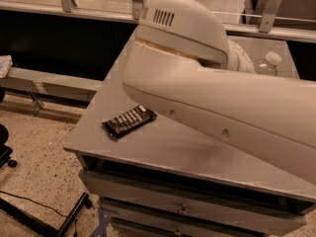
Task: Place water bottle upright
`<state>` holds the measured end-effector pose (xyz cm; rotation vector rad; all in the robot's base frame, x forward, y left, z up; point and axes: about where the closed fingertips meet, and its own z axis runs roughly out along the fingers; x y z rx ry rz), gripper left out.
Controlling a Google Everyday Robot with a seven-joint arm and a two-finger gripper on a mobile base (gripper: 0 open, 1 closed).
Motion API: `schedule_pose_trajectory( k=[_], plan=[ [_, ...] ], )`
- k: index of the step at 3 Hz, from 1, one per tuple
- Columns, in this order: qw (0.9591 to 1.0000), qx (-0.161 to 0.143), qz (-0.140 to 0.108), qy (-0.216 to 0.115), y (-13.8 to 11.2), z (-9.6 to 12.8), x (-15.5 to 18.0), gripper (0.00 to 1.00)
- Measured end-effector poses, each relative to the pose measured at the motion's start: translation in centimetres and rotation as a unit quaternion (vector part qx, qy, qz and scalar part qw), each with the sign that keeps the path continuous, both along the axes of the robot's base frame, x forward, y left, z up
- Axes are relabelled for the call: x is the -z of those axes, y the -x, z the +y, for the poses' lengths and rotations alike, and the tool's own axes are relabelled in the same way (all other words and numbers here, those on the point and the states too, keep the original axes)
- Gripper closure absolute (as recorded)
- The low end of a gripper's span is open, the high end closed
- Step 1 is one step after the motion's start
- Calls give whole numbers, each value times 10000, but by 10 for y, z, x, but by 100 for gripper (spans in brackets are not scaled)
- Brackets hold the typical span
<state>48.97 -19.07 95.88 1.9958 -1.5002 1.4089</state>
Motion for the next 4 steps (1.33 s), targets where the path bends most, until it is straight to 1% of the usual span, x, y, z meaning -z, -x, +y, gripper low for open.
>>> schedule_pose_trajectory(
  k=[1,3,4],
  plan=[
    [9999,77,-82,90,-4,0,2,100],
    [9992,178,-234,272,-10,0,6,96],
    [9989,184,-268,341,-12,1,7,78]
  ],
)
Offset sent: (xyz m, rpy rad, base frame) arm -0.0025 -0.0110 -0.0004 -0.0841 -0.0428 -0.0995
